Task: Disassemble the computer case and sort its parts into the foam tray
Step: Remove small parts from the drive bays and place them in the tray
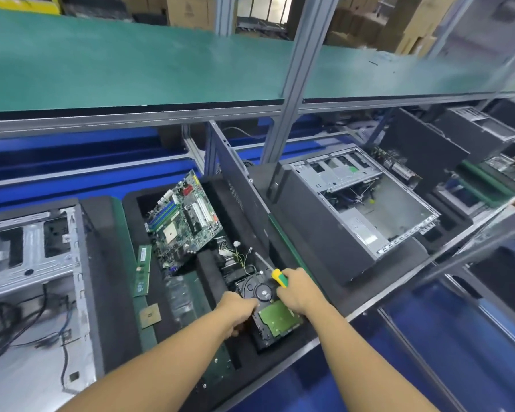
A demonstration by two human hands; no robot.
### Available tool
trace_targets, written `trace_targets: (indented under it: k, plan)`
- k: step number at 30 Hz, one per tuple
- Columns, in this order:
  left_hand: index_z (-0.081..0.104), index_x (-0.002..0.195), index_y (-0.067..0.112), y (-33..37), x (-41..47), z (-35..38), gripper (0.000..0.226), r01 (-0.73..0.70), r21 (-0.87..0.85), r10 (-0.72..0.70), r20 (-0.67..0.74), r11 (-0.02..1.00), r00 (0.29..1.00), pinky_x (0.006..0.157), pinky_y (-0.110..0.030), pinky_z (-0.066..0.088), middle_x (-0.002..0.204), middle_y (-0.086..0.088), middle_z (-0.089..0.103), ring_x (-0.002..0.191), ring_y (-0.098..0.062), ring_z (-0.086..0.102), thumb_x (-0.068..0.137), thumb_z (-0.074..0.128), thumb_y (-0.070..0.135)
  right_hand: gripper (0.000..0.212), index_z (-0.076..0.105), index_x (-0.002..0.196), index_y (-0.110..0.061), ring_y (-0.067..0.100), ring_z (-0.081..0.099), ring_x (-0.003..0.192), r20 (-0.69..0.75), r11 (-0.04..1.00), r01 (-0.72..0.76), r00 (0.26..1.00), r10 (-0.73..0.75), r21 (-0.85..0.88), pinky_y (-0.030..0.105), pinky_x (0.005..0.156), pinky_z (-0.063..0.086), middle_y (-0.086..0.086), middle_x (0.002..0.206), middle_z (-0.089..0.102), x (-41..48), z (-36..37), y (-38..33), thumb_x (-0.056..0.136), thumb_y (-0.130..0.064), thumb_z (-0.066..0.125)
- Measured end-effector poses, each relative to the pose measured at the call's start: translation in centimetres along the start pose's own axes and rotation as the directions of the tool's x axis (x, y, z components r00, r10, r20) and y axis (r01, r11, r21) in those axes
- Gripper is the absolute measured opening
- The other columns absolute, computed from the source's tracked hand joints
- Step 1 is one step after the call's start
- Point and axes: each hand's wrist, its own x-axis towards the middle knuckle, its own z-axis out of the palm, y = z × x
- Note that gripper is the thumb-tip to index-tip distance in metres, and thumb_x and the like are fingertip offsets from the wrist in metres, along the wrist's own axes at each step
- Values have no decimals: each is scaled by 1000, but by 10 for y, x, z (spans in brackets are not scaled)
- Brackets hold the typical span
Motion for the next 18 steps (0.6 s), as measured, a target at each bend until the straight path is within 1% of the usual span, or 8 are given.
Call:
trace_targets:
  k: [3,5,8,10,12,15,16,18]
  plan:
    - [51,127,-2,6,8,-21,62,-35,6,36,-107,999,994,88,-40,53,122,-21,64,109,-37,63,88,55,45,29,61,120,-17,27,60,92,-74,985,151,987,-145,83,39,82,51,4,110,52,3,0,-19,93,-28,57]
    - [50,133,-8,12,10,-44,67,-69,-34,63,-153,997,986,97,-47,50,130,-26,59,119,-42,59,88,55,42,30,61,121,-21,18,61,80,-53,955,216,976,-210,203,31,73,50,1,109,58,7,5,-35,92,-27,57]
    - [62,119,-5,18,9,-93,50,-123,-72,106,-205,990,973,84,-39,53,120,-24,66,106,-37,66,88,56,34,24,62,118,-24,5,55,67,15,897,236,965,-261,374,19,60,42,-3,103,65,14,15,-68,95,-26,57]
    - [67,105,-3,17,3,-129,33,-173,-91,145,-255,981,956,73,-33,46,111,-22,70,86,-30,66,90,56,25,16,58,113,-20,9,55,60,134,812,186,942,-307,553,22,57,44,1,91,60,13,24,-95,97,-20,57]
    - [68,94,5,11,-8,-163,17,-237,-51,209,-319,970,924,77,-33,50,104,-20,73,82,-26,65,91,54,16,13,52,105,-17,15,60,58,276,724,93,886,-374,683,31,60,49,8,87,55,12,33,-123,96,-8,52]
    - [59,99,27,-5,-37,-200,15,-366,241,438,-472,899,765,78,-31,54,87,9,76,83,-12,69,94,51,16,15,44,106,-11,19,66,64,400,714,9,824,-402,700,37,64,52,13,93,51,6,50,-159,96,0,44]
    - [55,101,33,-11,-47,-207,17,-405,341,527,-472,848,707,73,-28,52,81,17,74,79,-4,67,95,50,18,14,41,107,-10,21,66,63,429,718,-18,813,-395,696,35,61,54,13,93,49,3,57,-169,97,0,43]
    - [53,102,38,-25,-63,-218,18,-438,474,628,-389,763,673,64,-26,45,77,26,71,69,7,60,97,49,22,13,36,107,-9,23,67,63,478,741,-59,798,-368,669,31,53,54,12,95,46,-4,72,-183,99,-1,42]
